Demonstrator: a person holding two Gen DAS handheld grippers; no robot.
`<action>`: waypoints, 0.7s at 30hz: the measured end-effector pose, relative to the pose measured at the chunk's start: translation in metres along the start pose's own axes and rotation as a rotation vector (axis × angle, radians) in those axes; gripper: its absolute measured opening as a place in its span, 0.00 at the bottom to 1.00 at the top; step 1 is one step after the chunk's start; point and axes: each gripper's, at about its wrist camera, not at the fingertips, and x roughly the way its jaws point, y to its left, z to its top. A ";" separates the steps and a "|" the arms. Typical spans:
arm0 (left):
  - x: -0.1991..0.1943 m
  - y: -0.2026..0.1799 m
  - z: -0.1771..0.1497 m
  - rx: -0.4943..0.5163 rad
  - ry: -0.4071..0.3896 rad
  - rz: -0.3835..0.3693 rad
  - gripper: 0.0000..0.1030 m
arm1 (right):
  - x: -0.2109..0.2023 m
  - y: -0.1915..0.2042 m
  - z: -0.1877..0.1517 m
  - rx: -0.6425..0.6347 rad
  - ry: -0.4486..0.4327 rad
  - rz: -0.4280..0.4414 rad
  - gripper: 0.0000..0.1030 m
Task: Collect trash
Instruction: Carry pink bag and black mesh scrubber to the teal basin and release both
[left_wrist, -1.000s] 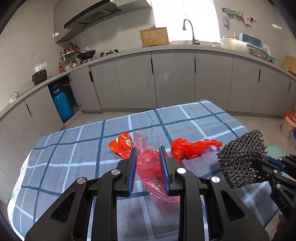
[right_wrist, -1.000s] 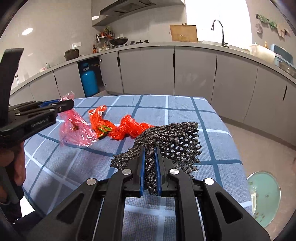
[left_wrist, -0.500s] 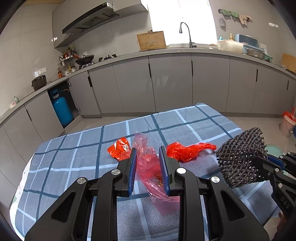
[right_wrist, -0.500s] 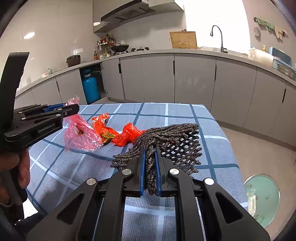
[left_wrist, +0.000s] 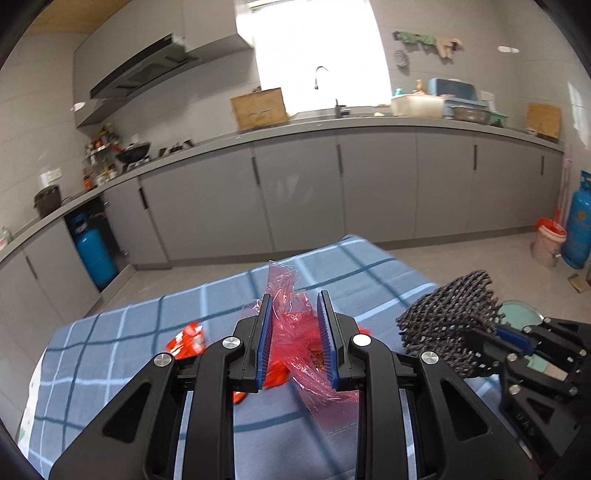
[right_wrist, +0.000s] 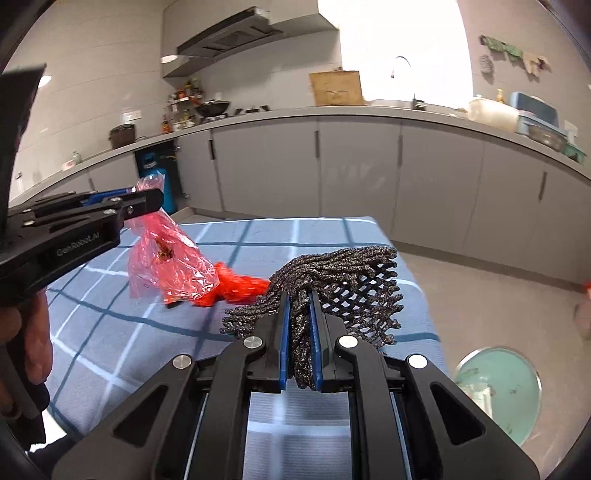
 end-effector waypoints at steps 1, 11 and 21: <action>0.001 -0.005 0.002 0.004 -0.004 -0.012 0.24 | -0.001 -0.006 0.000 0.009 -0.002 -0.012 0.11; 0.022 -0.079 0.025 0.082 -0.041 -0.141 0.24 | -0.014 -0.066 -0.004 0.093 -0.011 -0.162 0.11; 0.040 -0.149 0.039 0.124 -0.054 -0.267 0.24 | -0.025 -0.129 -0.014 0.168 0.003 -0.323 0.11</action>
